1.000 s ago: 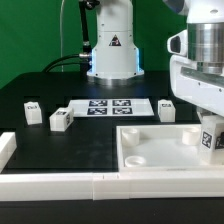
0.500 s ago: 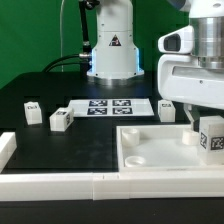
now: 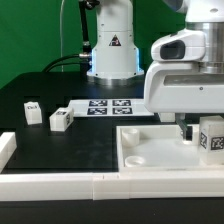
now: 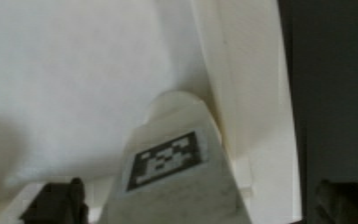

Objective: Assemble one leg

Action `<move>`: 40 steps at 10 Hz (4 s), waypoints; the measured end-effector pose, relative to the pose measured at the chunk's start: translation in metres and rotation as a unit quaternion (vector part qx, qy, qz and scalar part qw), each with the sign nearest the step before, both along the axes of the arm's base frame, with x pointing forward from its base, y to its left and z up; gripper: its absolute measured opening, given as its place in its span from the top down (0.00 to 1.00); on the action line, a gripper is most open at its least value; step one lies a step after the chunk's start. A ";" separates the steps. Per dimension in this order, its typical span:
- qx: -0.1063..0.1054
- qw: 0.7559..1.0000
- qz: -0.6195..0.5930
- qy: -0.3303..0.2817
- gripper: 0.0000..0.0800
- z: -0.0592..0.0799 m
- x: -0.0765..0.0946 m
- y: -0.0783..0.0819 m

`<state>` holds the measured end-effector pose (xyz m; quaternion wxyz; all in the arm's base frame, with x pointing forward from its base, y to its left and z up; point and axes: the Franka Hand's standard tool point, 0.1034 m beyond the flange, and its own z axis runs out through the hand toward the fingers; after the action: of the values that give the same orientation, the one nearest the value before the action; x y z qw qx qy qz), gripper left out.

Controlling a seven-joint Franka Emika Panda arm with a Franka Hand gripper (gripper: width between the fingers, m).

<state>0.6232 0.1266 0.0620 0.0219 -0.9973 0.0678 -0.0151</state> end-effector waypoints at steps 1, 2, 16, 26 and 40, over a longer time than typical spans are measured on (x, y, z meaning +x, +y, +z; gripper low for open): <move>-0.006 0.998 0.059 -0.003 0.19 0.000 0.001 -0.001; -0.007 0.997 0.078 -0.004 0.19 0.000 0.001 -0.002; 0.020 0.908 -0.418 0.008 0.64 0.000 0.004 -0.006; 0.019 0.932 -0.361 -0.003 0.20 -0.001 0.004 -0.003; -0.016 0.999 0.047 -0.016 0.64 0.000 0.006 -0.006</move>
Offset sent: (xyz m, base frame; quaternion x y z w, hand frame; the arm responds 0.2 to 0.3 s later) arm 0.0000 0.0000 0.0000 0.0000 0.0000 0.0000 1.0000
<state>0.6287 0.1211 0.0622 0.0076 -0.9993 0.0199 -0.0307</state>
